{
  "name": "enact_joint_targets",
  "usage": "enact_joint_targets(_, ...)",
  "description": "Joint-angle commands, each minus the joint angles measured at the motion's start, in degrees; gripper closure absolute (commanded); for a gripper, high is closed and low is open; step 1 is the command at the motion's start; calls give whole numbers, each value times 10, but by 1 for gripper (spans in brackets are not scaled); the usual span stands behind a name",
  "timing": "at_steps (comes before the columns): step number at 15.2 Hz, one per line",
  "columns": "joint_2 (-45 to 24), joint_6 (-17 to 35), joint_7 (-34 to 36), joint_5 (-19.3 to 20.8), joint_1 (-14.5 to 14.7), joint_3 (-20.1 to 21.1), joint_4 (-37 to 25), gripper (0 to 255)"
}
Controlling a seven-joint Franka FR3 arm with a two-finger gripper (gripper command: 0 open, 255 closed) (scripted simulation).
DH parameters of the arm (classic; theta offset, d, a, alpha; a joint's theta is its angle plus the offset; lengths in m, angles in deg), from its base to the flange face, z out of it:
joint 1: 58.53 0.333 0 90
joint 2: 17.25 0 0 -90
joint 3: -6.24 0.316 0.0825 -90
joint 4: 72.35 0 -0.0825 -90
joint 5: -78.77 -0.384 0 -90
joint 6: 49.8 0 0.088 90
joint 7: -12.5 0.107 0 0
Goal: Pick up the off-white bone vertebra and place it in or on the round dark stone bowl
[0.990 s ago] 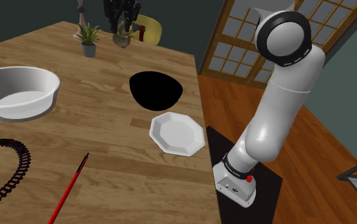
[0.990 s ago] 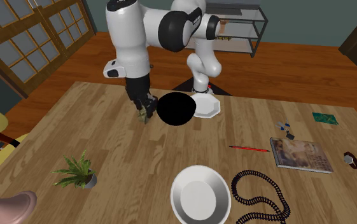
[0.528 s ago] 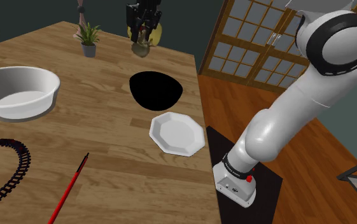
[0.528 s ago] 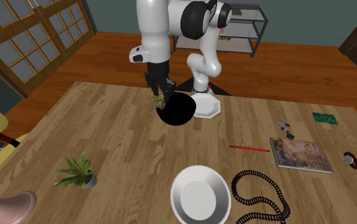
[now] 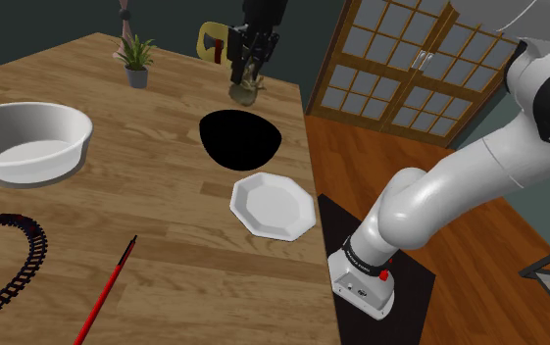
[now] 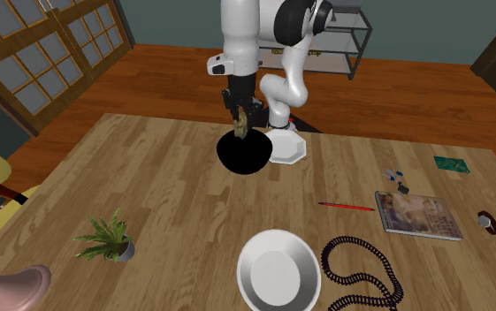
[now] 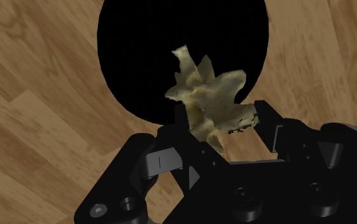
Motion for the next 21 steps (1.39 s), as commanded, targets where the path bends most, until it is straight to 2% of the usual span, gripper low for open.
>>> enact_joint_targets(1,9,14,-2,-2,1,0,23,255)
enact_joint_targets(12,22,99,-8,-7,3,4,120,255)
enact_joint_targets(20,22,99,-8,-7,3,4,120,255)
enact_joint_targets(21,21,99,-8,-7,3,4,121,0)
